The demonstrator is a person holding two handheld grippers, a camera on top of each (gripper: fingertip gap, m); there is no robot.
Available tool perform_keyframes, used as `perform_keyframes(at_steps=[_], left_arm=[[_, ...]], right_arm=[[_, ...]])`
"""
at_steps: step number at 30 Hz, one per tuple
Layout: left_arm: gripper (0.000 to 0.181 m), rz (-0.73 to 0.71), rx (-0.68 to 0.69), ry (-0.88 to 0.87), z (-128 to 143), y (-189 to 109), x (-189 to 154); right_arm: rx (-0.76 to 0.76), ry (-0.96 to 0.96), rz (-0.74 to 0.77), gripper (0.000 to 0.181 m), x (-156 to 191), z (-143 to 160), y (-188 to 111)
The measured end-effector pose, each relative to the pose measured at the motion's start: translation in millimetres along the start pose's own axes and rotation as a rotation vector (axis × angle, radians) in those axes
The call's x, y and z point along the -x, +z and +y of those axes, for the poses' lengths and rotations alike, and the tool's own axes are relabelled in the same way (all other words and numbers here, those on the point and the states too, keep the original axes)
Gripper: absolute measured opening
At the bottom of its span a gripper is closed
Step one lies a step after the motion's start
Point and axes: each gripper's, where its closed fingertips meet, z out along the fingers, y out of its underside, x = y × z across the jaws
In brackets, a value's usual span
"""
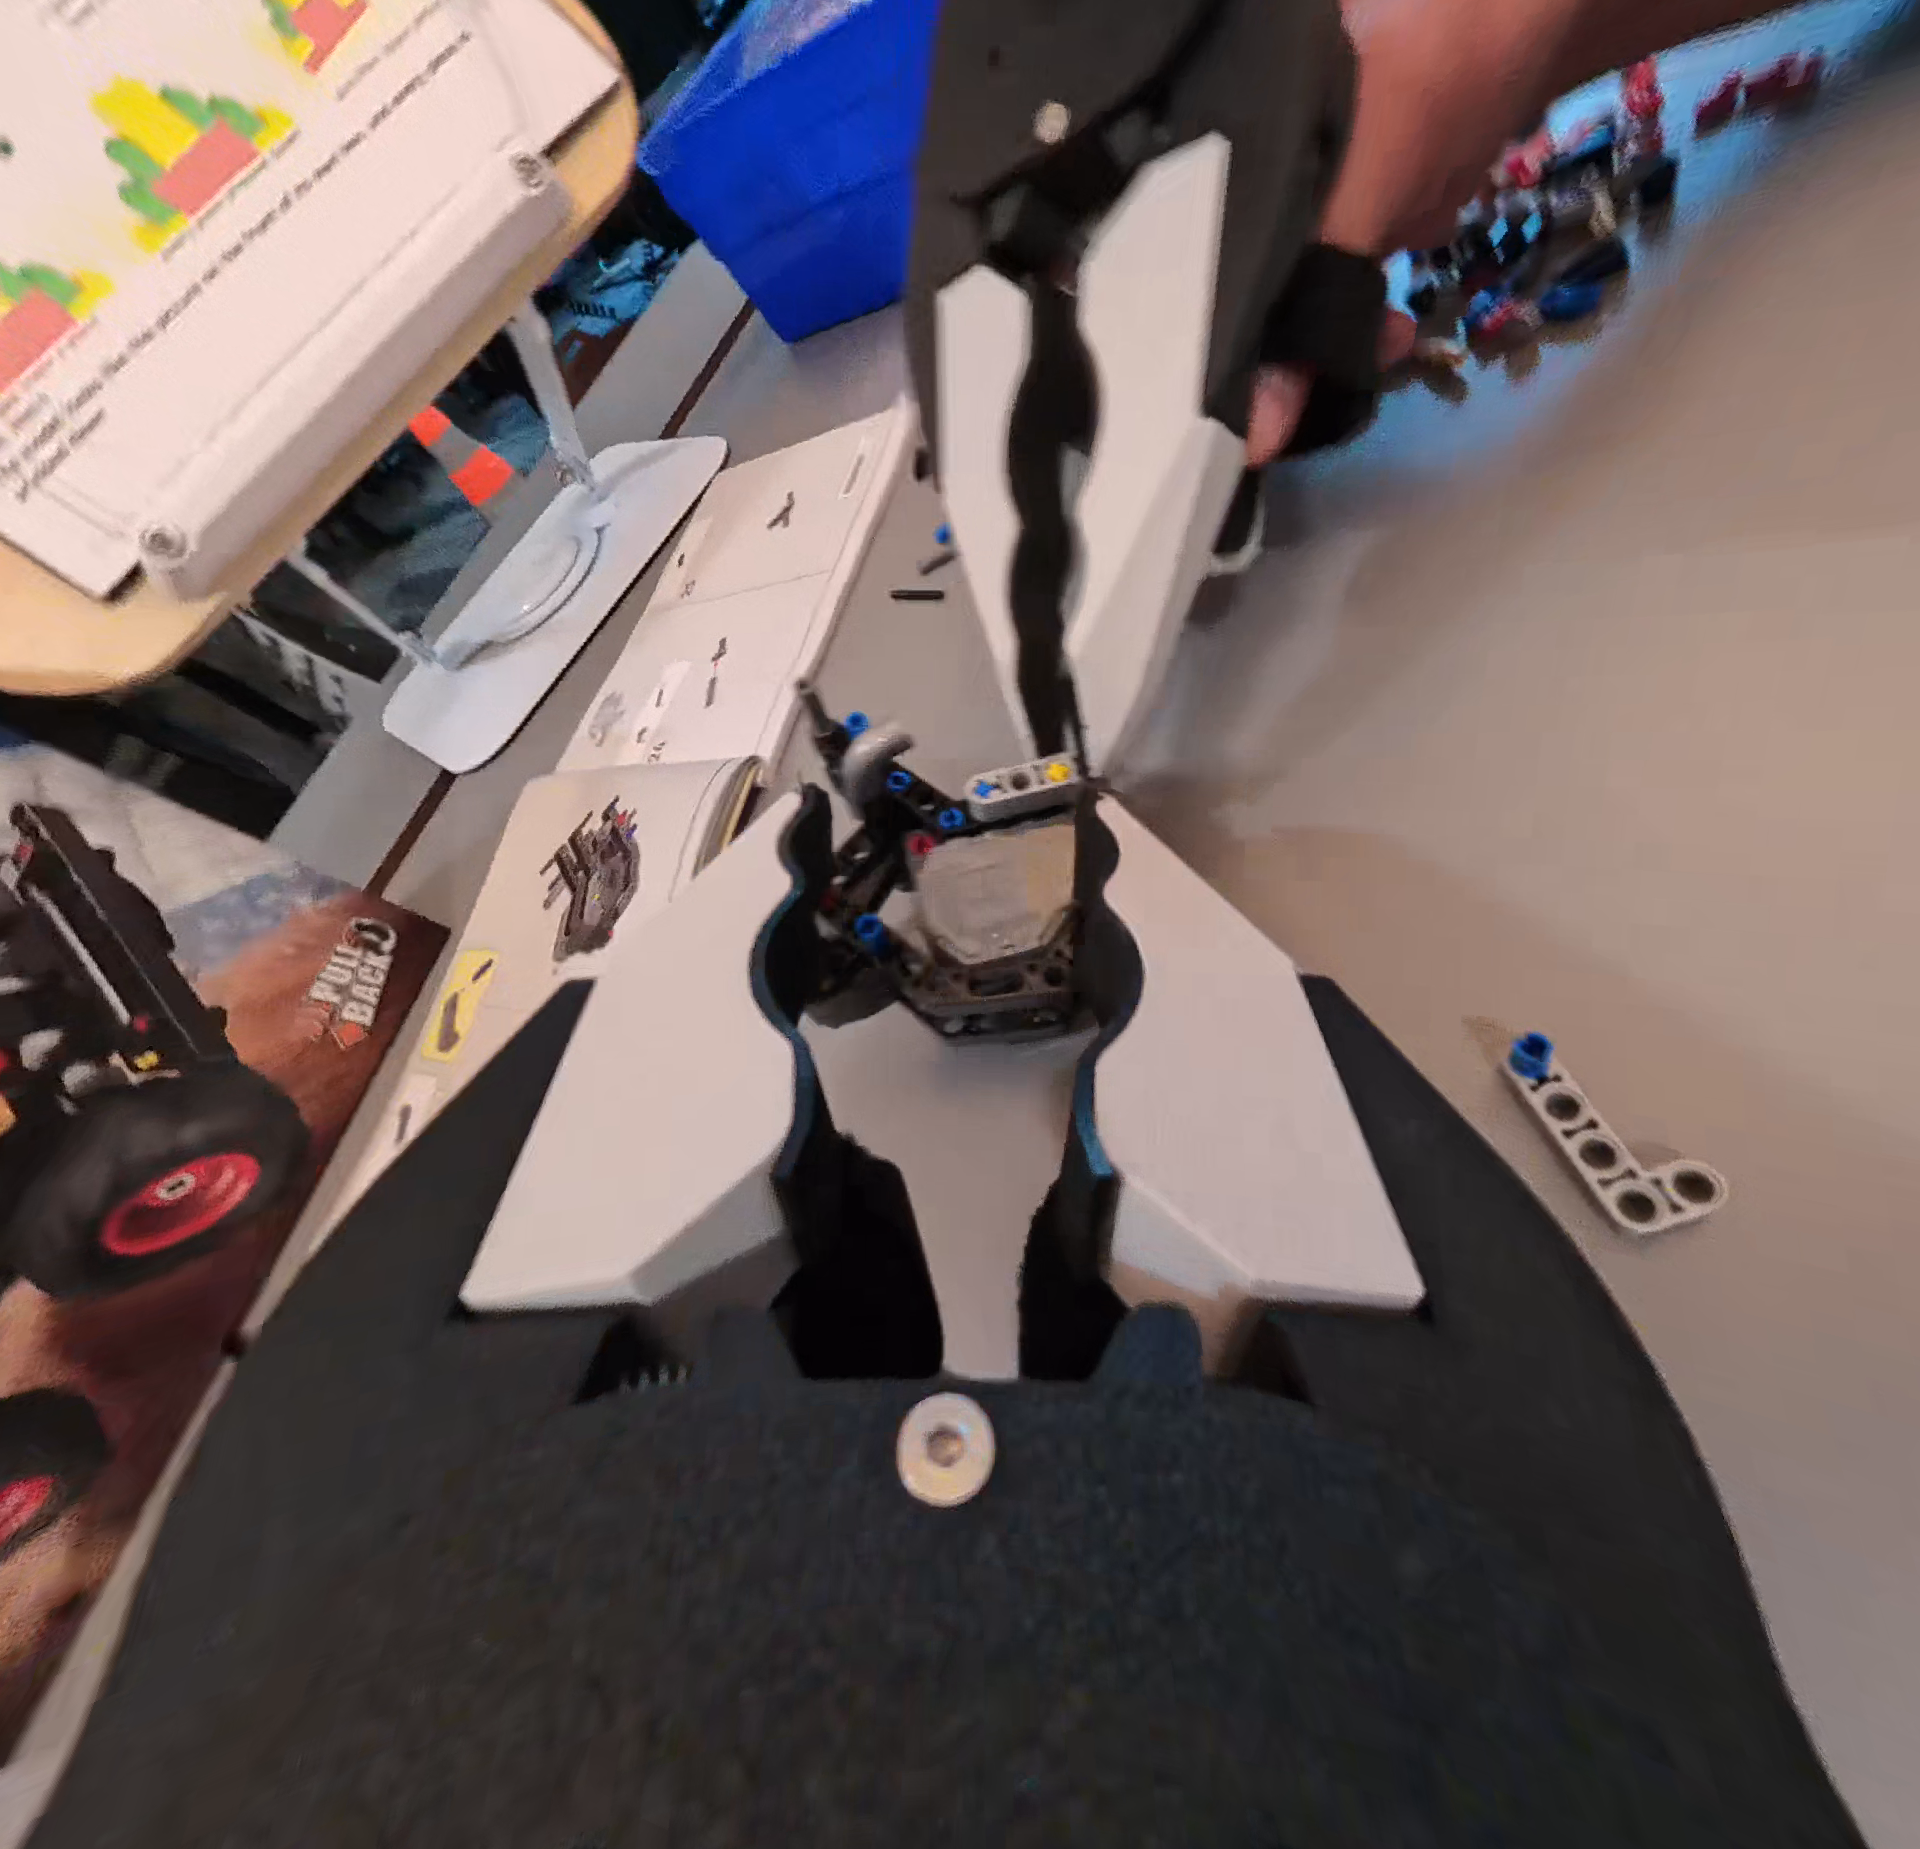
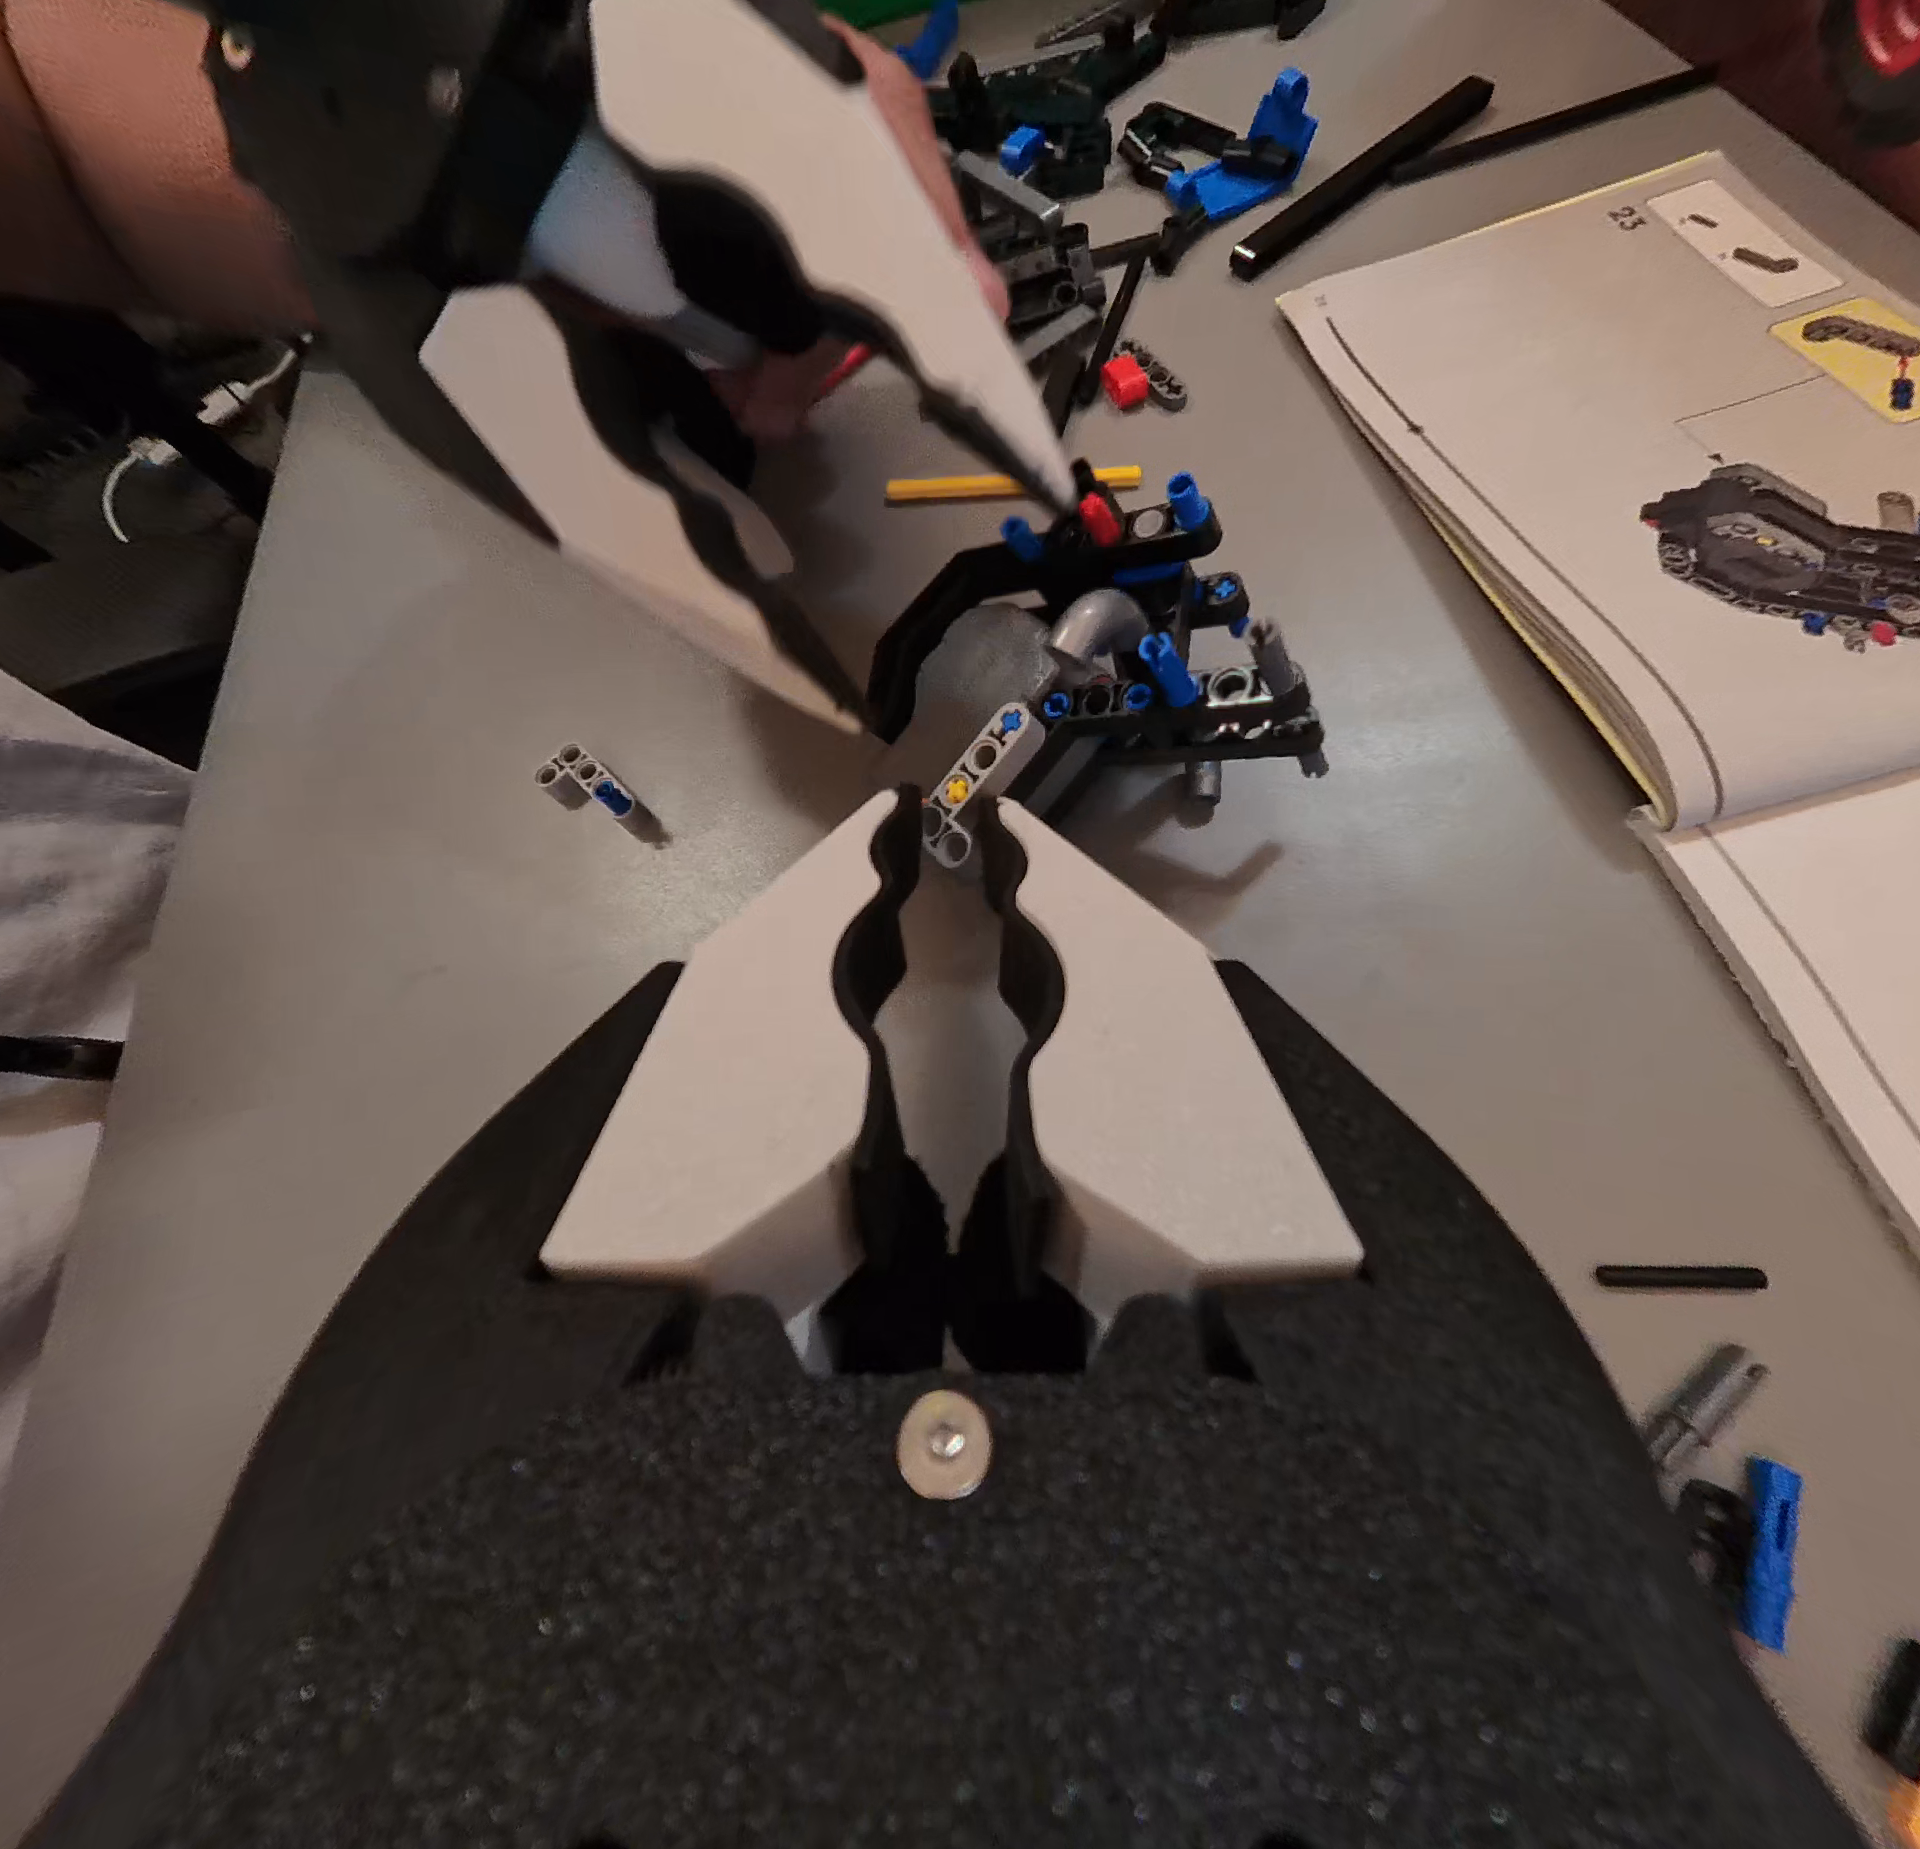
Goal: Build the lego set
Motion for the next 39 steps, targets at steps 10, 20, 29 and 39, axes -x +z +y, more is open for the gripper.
perform_keyframes(at_steps=[10, 20, 29, 39], left_arm=[[0.039, 0.069, 0.405, -0.057, 72.8, -18.9, 103.7], [0.043, 0.364, 0.531, -0.045, 116.8, 24.6, 109.7], [0.039, 0.338, 0.515, -0.052, 116.1, 20.2, 122.7], [0.0, 0.364, 0.514, 0.007, 115.4, 19.7, 118.3]], right_arm=[[-0.098, 0.077, 0.009, 0.024, -20.4, -22.9, -42.1], [-0.079, 0.129, -0.008, 0.023, -30.3, -8.6, -36.0], [-0.079, 0.144, -0.028, 0.021, -31.2, -6.4, -36.8], [-0.063, 0.141, -0.034, 0.02, -30.3, -3.2, -34.1]])
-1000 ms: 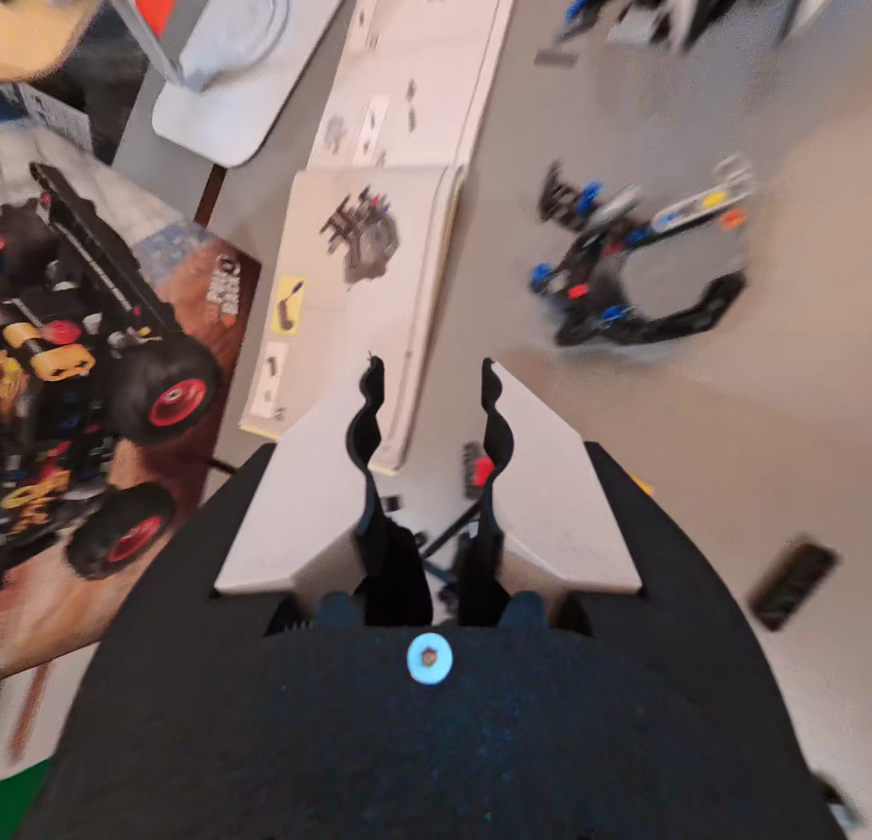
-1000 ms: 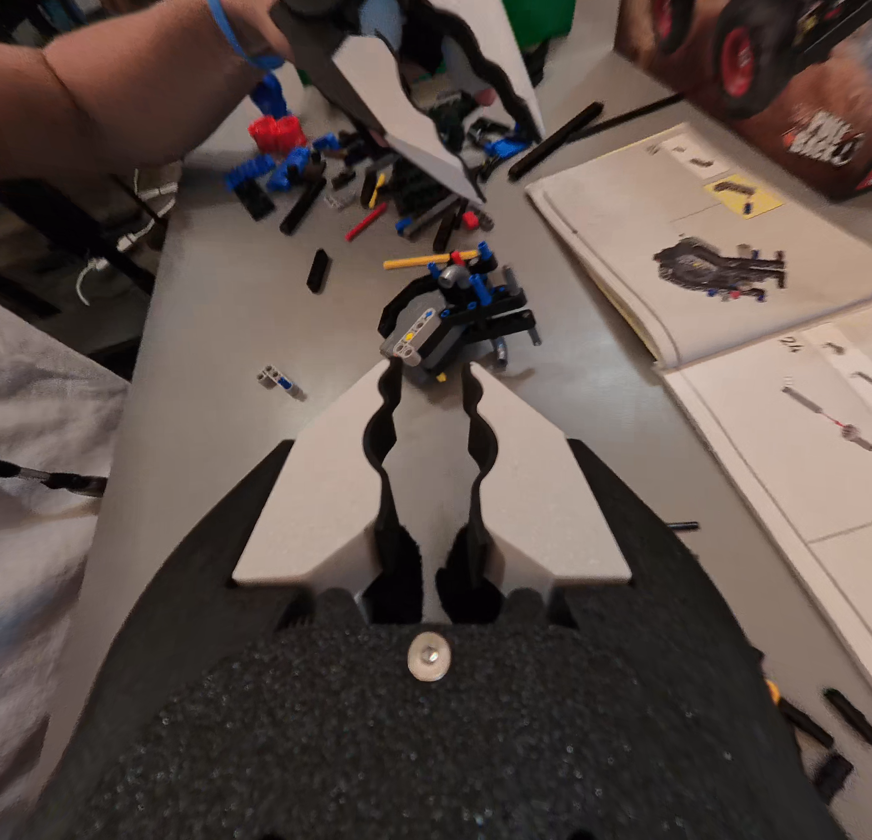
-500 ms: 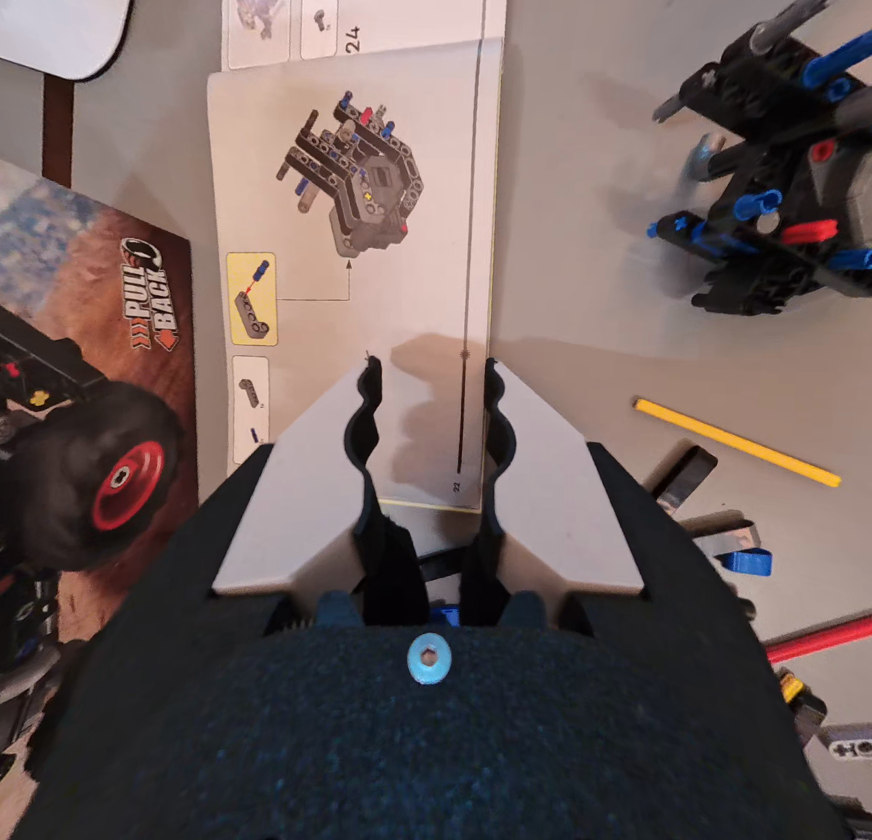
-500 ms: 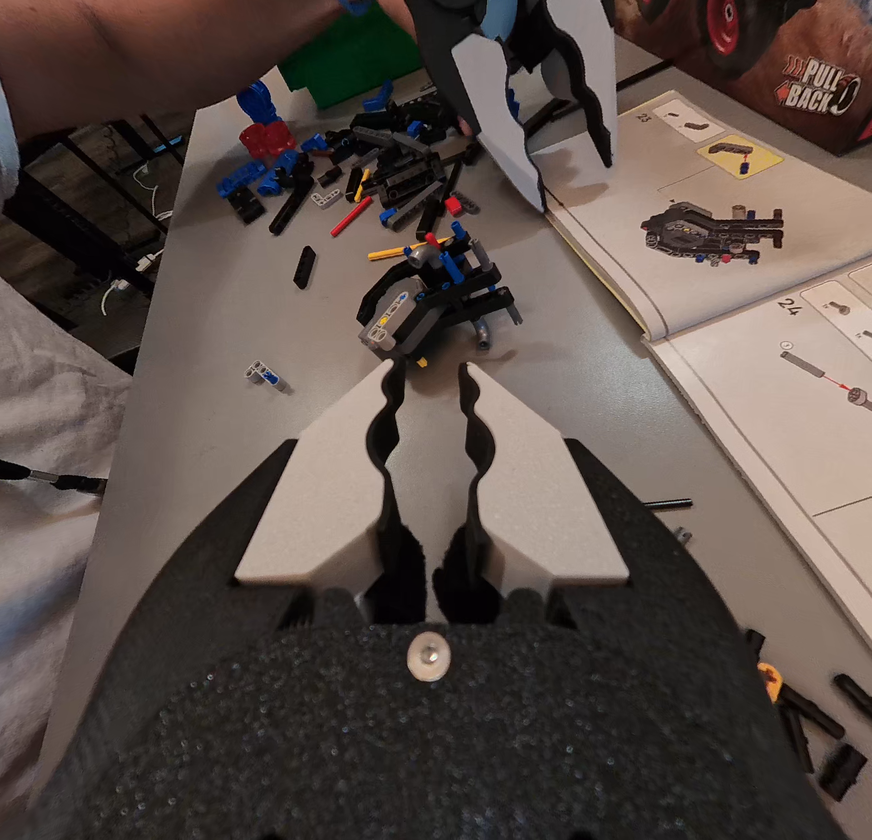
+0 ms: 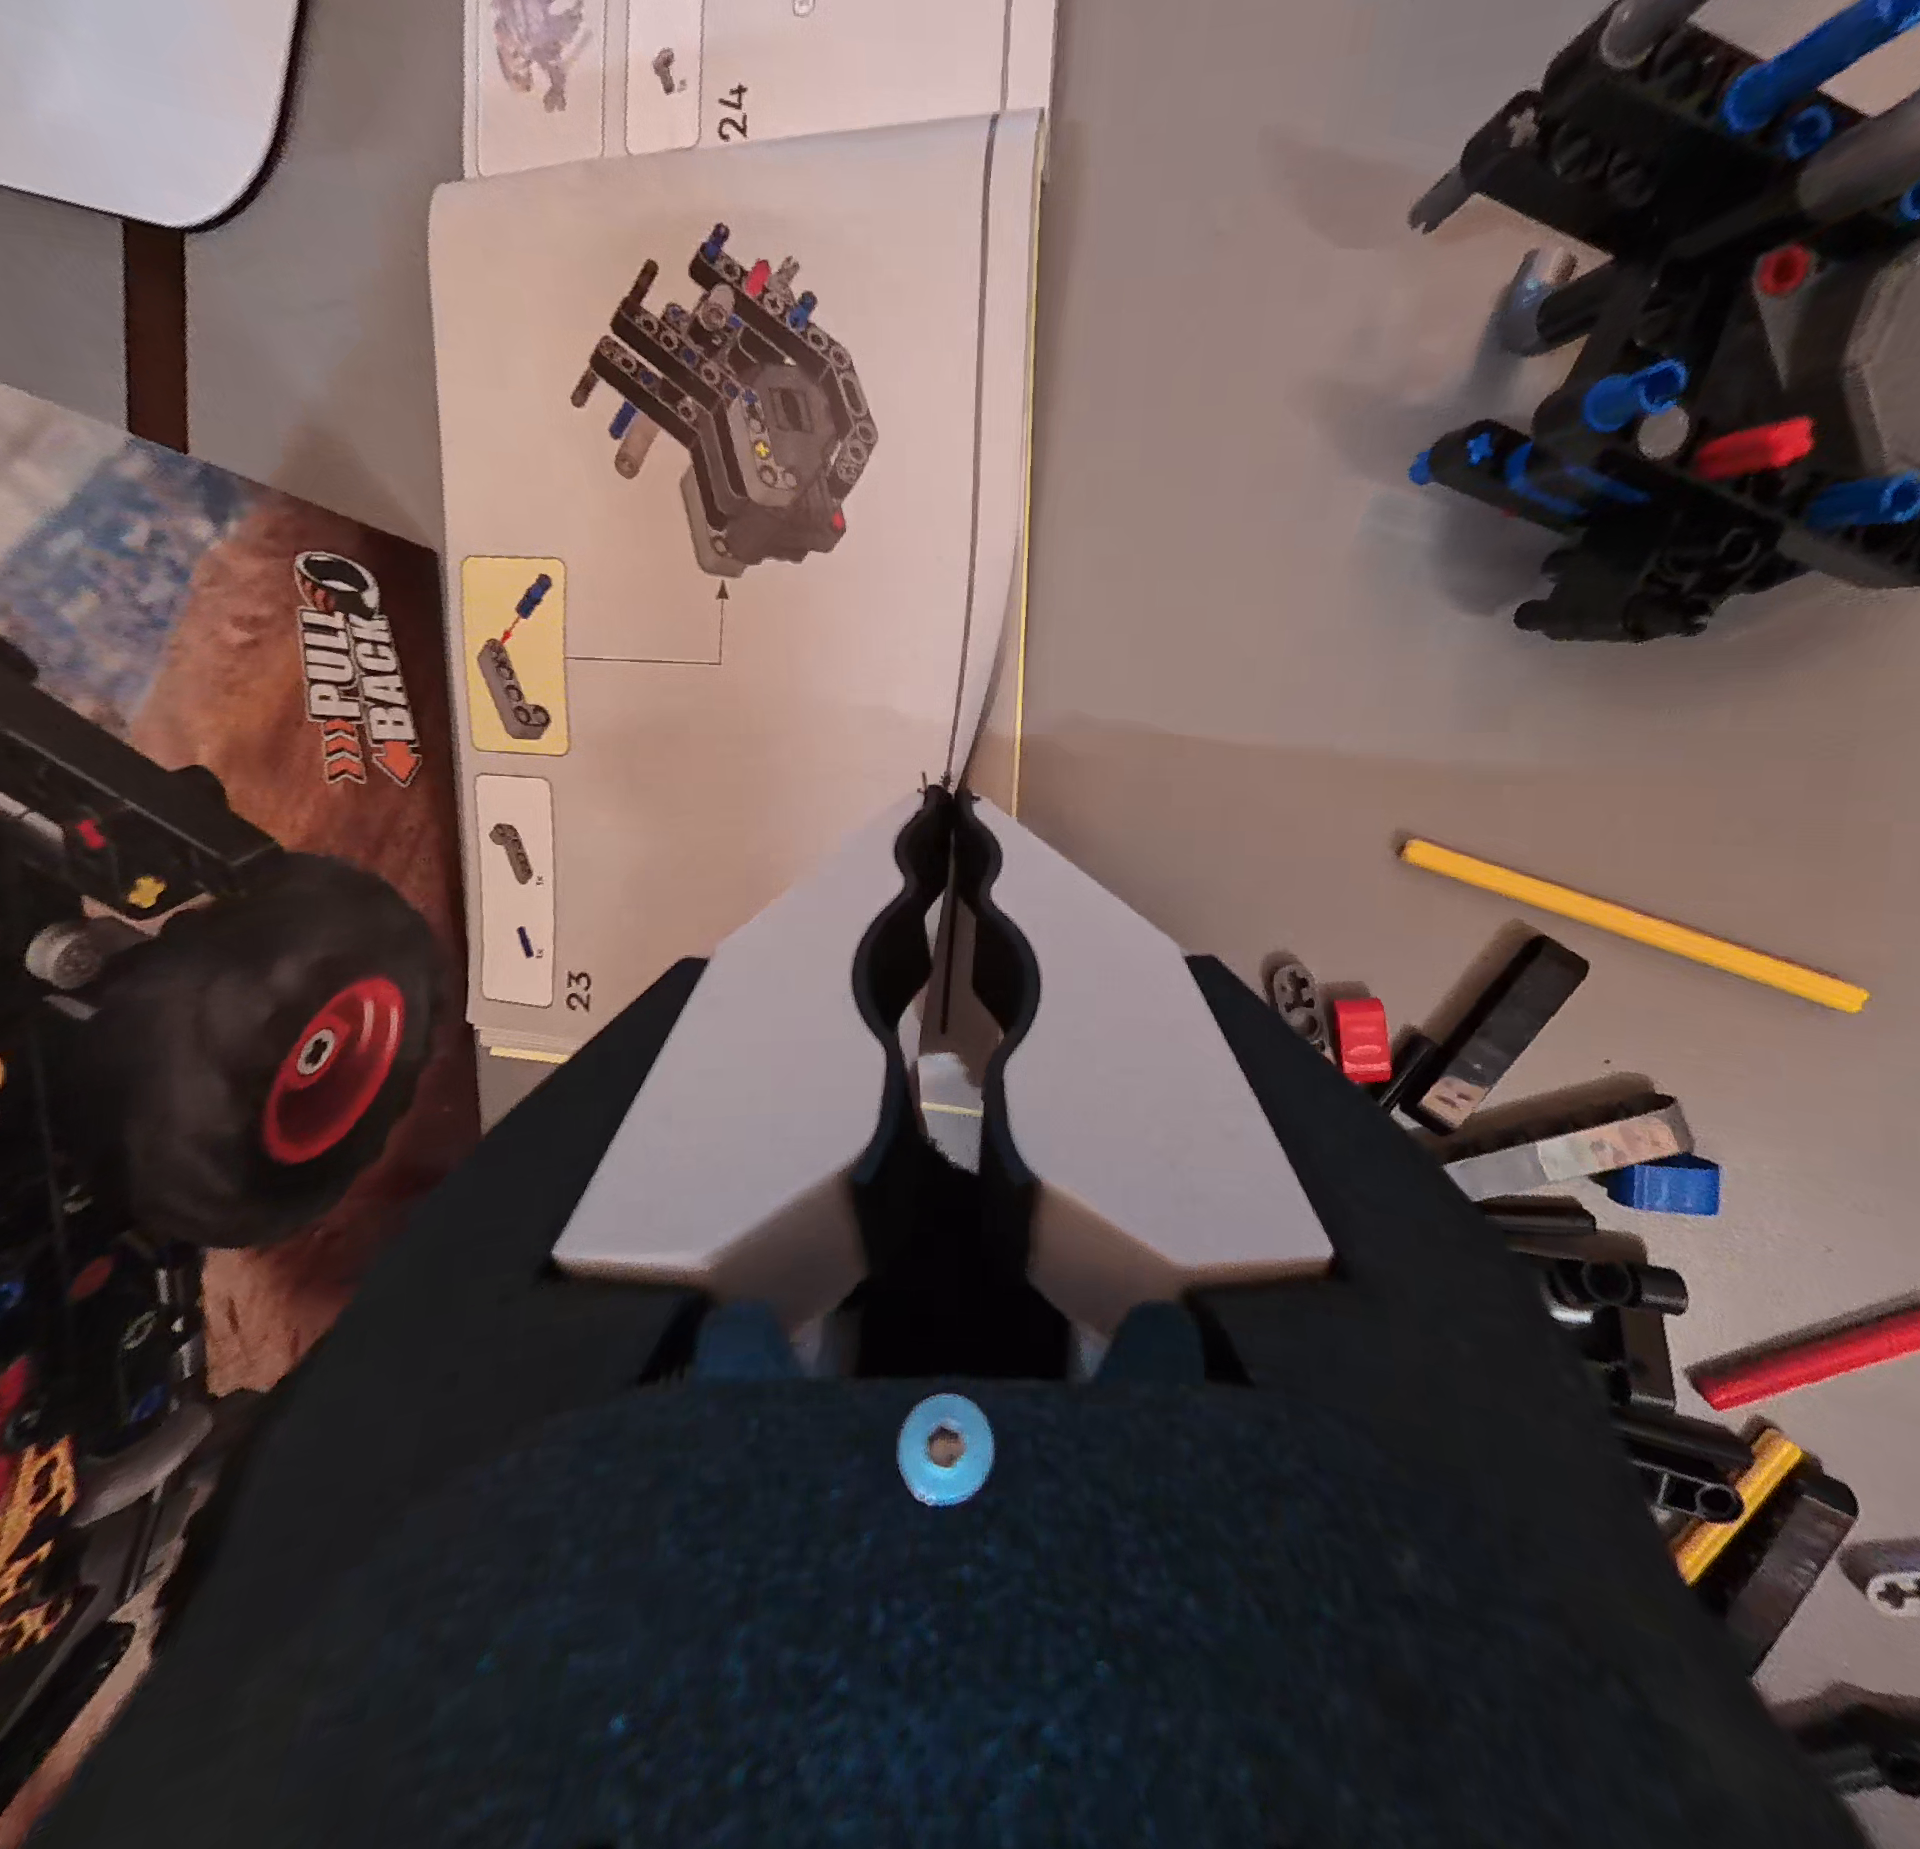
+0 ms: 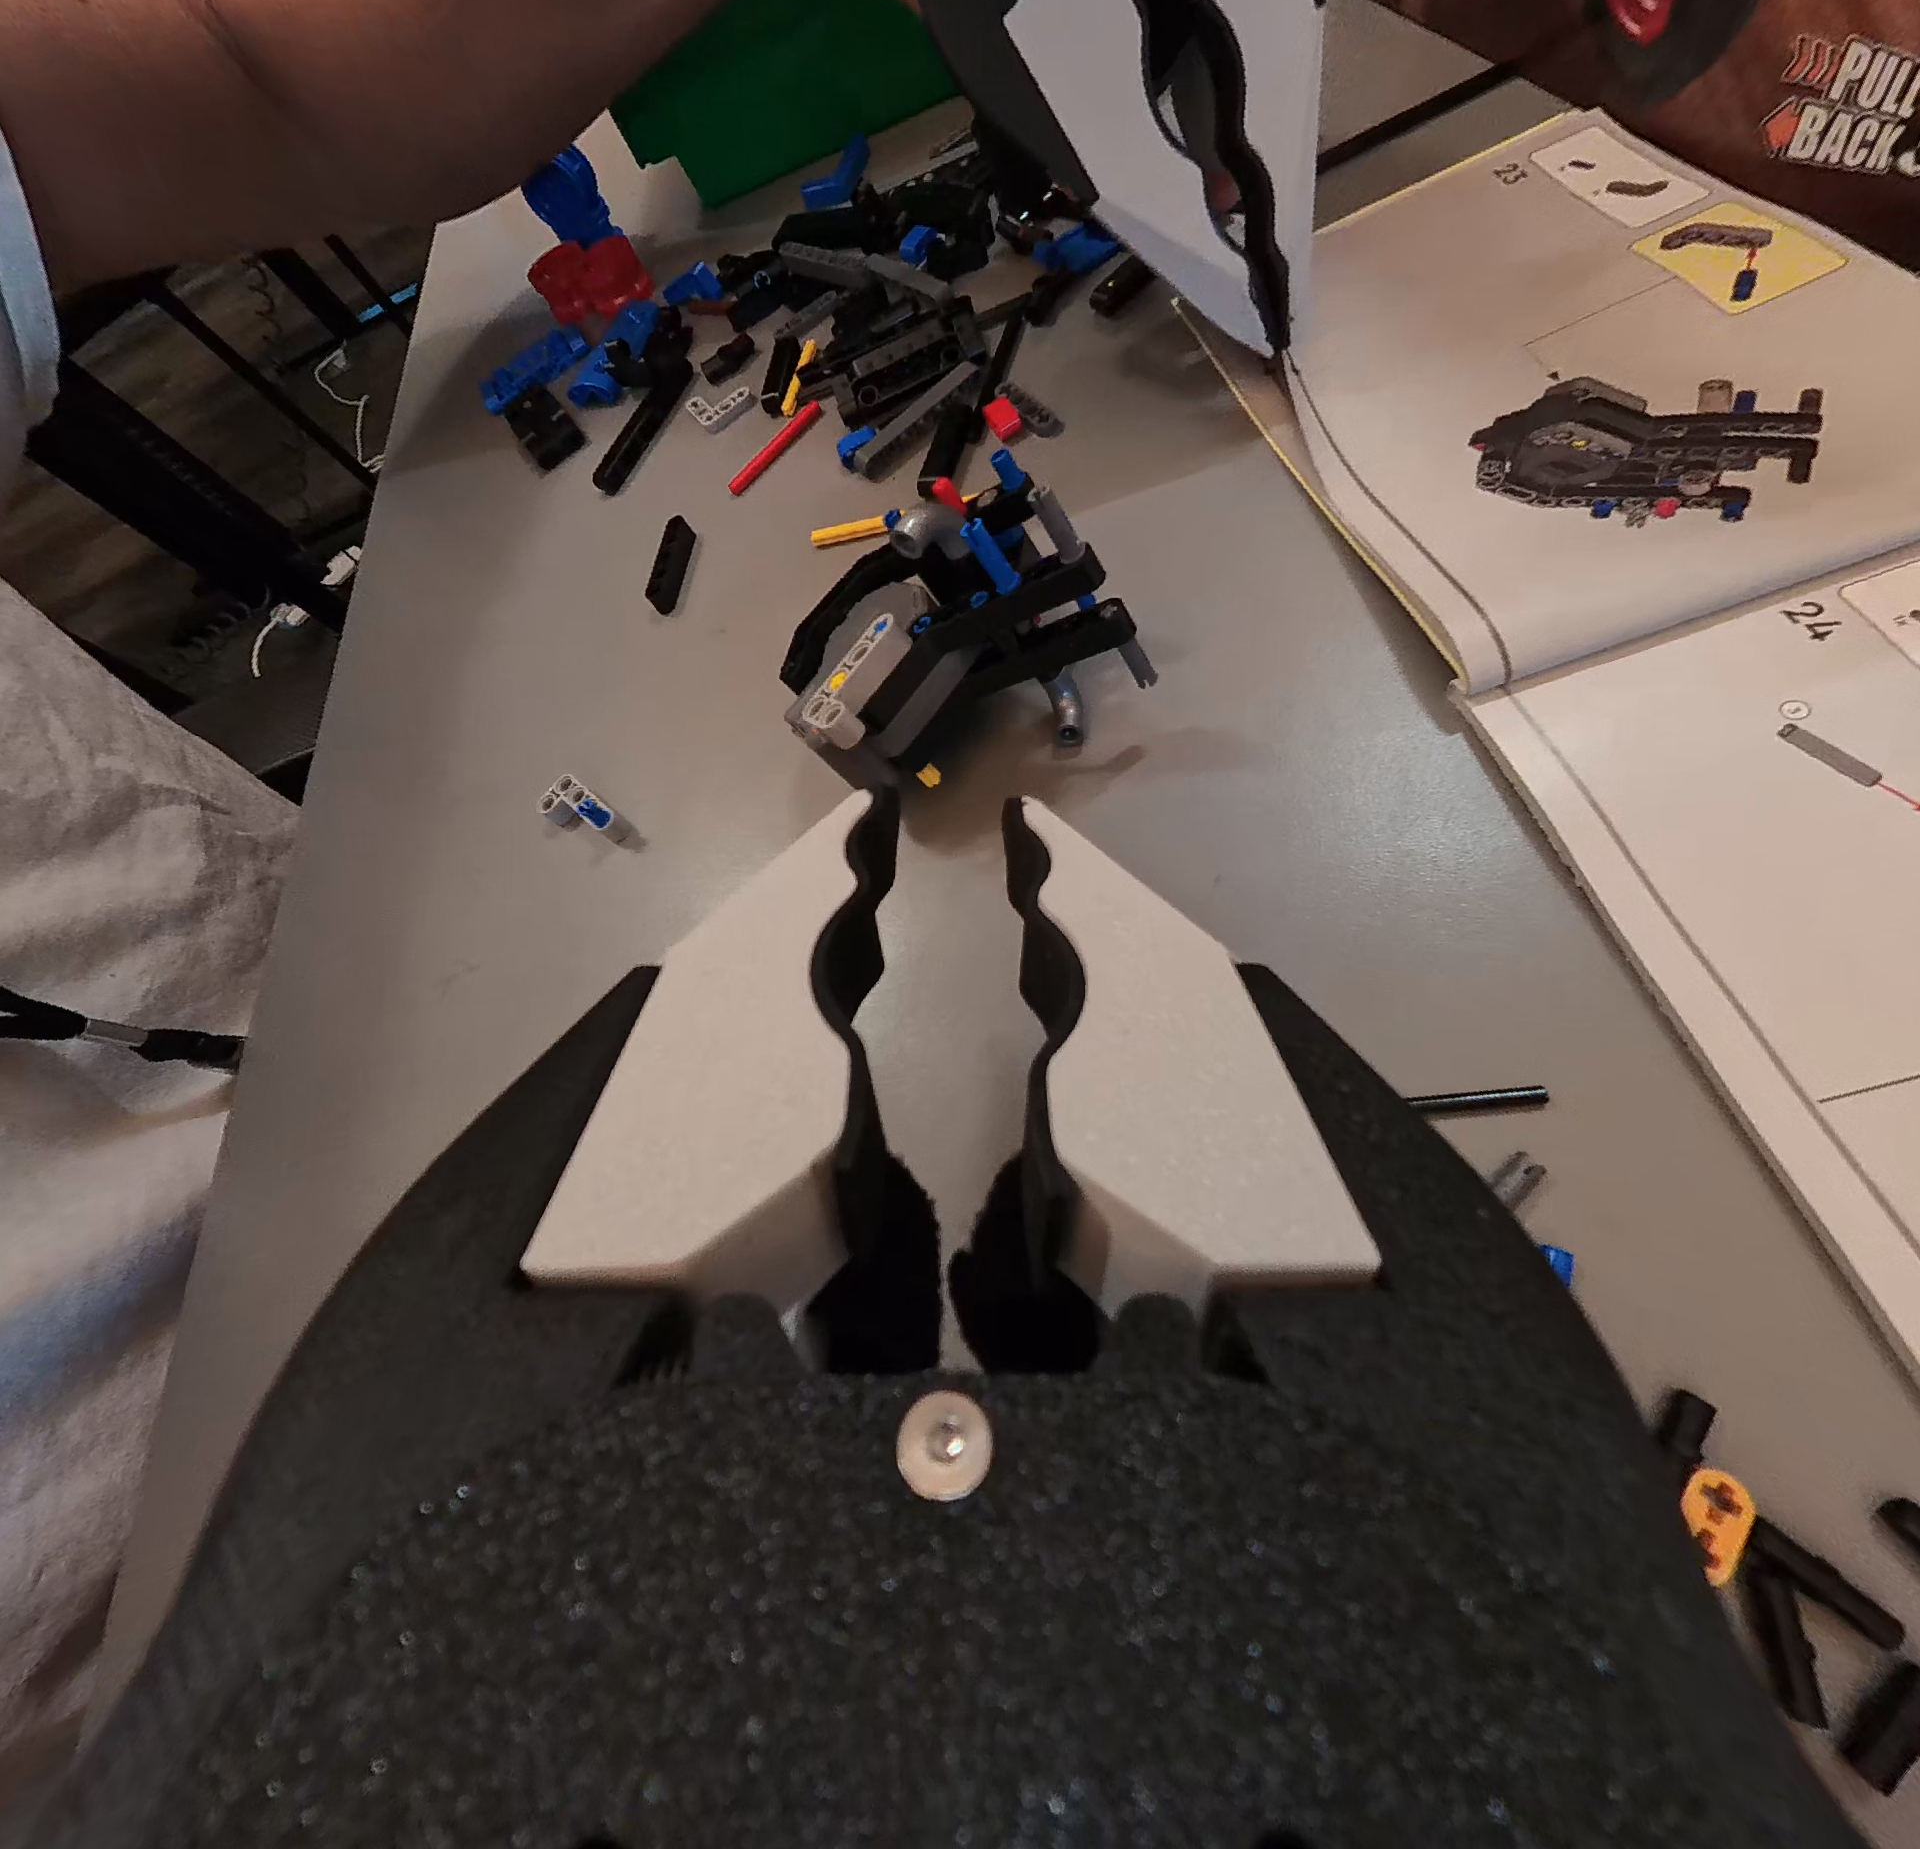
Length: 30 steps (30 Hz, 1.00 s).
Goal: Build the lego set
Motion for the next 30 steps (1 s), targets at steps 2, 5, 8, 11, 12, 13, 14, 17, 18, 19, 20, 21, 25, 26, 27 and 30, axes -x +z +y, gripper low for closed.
perform_keyframes(at_steps=[2, 5, 8, 11, 12, 13, 14, 17, 18, 19, 20, 21, 25, 26, 27, 30], left_arm=[[0.0, 0.002, -0.01, 0.005, -3.0, -0.2, -1.4], [0.0, -0.011, -0.027, 0.019, -8.8, -5.2, -1.1], [0.0, -0.038, -0.033, 0.046, -17.6, -15.9, 3.3], [0.0, -0.041, -0.045, 0.066, -32.1, -26.4, 5.2], [0.0, -0.047, -0.047, 0.076, -37.3, -28.8, 6.1], [0.0, -0.054, -0.05, 0.089, -42.6, -30.7, 6.8], [0.0, -0.056, -0.046, 0.1, -46.6, -32.0, 6.9], [0.0, -0.07, -0.017, 0.131, -52.2, -32.9, 6.9], [0.0, -0.072, -0.013, 0.137, -53.4, -33.1, 6.2], [0.0, -0.076, -0.013, 0.141, -54.4, -33.2, 5.7], [0.0, -0.08, -0.012, 0.144, -54.9, -33.4, 5.6], [0.0, -0.083, -0.01, 0.146, -54.7, -33.3, 5.4], [0.0, -0.09, -0.011, 0.147, -52.6, -32.3, 4.2], [0.0, -0.091, -0.012, 0.146, -52.0, -32.1, 4.0], [0.0, -0.094, -0.011, 0.147, -51.2, -31.6, 4.1], [0.0, -0.093, -0.007, 0.145, -48.8, -30.5, 3.4]], right_arm=[[-0.007, 0.003, 0.004, 0.02, -1.4, -1.1, -0.8], [-0.037, 0.008, 0.06, 0.022, -13.8, -9.1, -3.0], [-0.048, -0.018, 0.217, 0.032, -43.8, -28.9, -8.9], [-0.019, -0.145, 0.326, 0.039, -65.4, -57.8, -5.6], [0.01, -0.2, 0.349, 0.041, -70.7, -64.6, 0.3], [0.046, -0.247, 0.363, 0.041, -75.4, -68.5, 8.6], [0.089, -0.284, 0.371, 0.041, -79.4, -69.2, 18.3], [0.18, -0.382, 0.409, 0.039, -91.8, -66.7, 43.4], [0.195, -0.407, 0.419, 0.036, -93.7, -66.7, 48.2], [0.197, -0.424, 0.424, 0.032, -94.2, -67.5, 52.3], [0.195, -0.435, 0.434, 0.028, -95.0, -68.6, 54.8], [0.198, -0.443, 0.431, 0.024, -94.2, -68.0, 57.1], [0.191, -0.469, 0.417, 0.019, -87.9, -69.6, 56.4], [0.174, -0.461, 0.405, 0.019, -85.3, -72.1, 56.2], [0.163, -0.448, 0.394, 0.018, -83.7, -74.3, 56.3], [0.139, -0.395, 0.353, 0.014, -83.2, -78.0, 58.6]])
